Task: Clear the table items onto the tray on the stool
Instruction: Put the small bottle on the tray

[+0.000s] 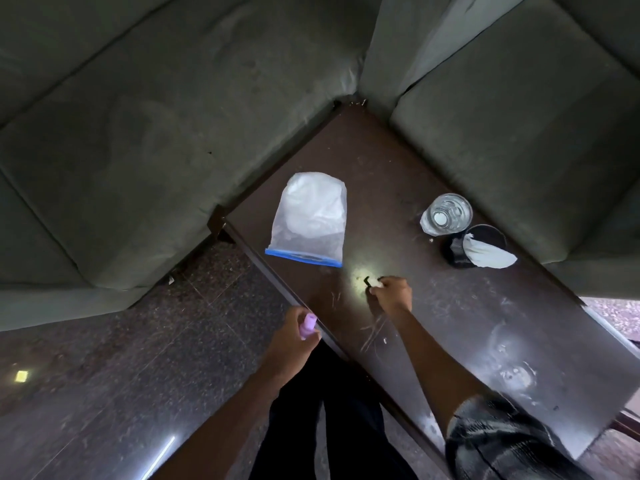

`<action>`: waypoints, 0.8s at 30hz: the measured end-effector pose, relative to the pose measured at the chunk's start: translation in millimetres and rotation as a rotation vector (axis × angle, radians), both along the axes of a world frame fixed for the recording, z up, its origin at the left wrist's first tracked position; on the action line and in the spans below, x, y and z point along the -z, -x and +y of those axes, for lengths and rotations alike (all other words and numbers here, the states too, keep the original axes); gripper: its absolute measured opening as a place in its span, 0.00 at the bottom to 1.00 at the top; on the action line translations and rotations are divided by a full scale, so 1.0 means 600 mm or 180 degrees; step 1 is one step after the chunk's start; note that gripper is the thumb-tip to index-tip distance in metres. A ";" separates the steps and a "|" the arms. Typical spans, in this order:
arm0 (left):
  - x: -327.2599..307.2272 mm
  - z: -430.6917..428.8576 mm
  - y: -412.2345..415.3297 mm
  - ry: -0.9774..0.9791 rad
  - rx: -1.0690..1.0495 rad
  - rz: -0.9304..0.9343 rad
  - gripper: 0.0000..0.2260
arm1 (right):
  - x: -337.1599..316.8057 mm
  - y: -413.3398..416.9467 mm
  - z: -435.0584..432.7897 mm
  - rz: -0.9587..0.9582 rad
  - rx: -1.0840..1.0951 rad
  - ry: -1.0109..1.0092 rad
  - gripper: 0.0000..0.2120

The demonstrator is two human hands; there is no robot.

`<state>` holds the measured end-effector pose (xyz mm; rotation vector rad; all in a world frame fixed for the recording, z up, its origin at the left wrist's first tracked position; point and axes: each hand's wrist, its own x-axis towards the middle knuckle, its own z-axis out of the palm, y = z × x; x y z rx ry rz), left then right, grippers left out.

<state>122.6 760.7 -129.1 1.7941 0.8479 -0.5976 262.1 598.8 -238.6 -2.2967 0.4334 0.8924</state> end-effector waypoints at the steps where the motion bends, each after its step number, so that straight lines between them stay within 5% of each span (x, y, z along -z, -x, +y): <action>1: -0.009 -0.003 -0.005 0.0025 0.0000 -0.0018 0.07 | -0.021 0.007 -0.016 0.0032 0.0276 -0.0223 0.09; 5: -0.047 -0.023 -0.033 0.0226 0.0051 -0.0209 0.11 | -0.124 0.049 -0.056 0.0139 0.1263 -0.1190 0.06; 13: -0.169 -0.068 -0.052 0.0644 0.0513 -0.0803 0.12 | -0.353 0.176 -0.095 -0.0364 0.2113 -0.2600 0.06; 19: -0.282 -0.082 0.008 0.1273 0.1113 -0.0979 0.17 | -0.461 0.335 -0.114 -0.0851 0.2671 -0.2896 0.03; 24: -0.340 -0.137 0.077 0.1767 0.1393 -0.0954 0.12 | -0.527 0.455 -0.154 -0.1281 0.3294 -0.3029 0.14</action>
